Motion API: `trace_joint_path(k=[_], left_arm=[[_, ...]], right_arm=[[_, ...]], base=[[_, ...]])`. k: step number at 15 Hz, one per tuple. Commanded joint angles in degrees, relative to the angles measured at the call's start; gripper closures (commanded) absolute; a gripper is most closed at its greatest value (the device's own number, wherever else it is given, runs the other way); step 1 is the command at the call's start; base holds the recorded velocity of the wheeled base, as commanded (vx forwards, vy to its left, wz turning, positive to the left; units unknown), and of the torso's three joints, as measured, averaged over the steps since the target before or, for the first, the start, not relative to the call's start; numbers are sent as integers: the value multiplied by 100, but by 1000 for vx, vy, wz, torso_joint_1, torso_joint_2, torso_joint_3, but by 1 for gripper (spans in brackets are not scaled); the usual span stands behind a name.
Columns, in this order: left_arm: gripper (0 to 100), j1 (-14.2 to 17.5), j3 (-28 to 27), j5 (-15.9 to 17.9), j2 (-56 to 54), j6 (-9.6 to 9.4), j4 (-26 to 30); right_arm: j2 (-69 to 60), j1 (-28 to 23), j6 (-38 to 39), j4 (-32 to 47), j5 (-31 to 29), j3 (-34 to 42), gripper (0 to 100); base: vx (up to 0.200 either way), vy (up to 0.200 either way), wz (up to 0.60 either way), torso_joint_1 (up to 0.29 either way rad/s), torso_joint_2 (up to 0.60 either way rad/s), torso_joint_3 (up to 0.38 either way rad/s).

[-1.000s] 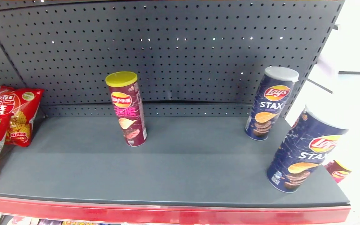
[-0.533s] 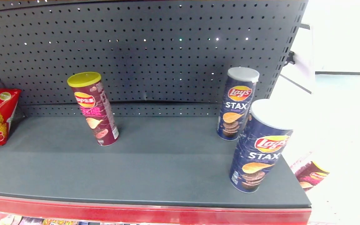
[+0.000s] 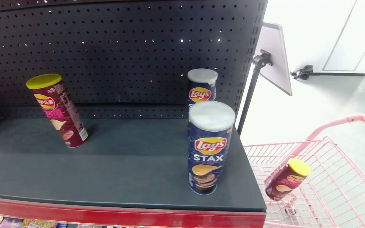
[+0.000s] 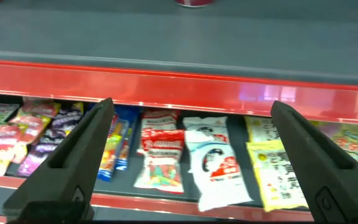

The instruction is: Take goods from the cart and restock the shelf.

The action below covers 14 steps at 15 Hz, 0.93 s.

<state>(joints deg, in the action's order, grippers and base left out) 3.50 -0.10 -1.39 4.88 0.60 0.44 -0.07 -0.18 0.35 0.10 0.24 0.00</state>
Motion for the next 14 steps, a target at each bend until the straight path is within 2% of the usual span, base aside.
trace_joint_path(k=[1,6,14], left_arm=[[0,2,1,-2,5,2,0],[0,2,1,-2,5,2,0],[0,2,1,-2,5,11,0]], right_arm=[[7,1,0,-1,2,0,0],[7,1,0,-1,2,0,0],[7,1,0,-1,2,0,0]], base=[[0,-200,0,2,2,7],[0,-200,0,6,5,0],[0,0,0,0,0,0]])
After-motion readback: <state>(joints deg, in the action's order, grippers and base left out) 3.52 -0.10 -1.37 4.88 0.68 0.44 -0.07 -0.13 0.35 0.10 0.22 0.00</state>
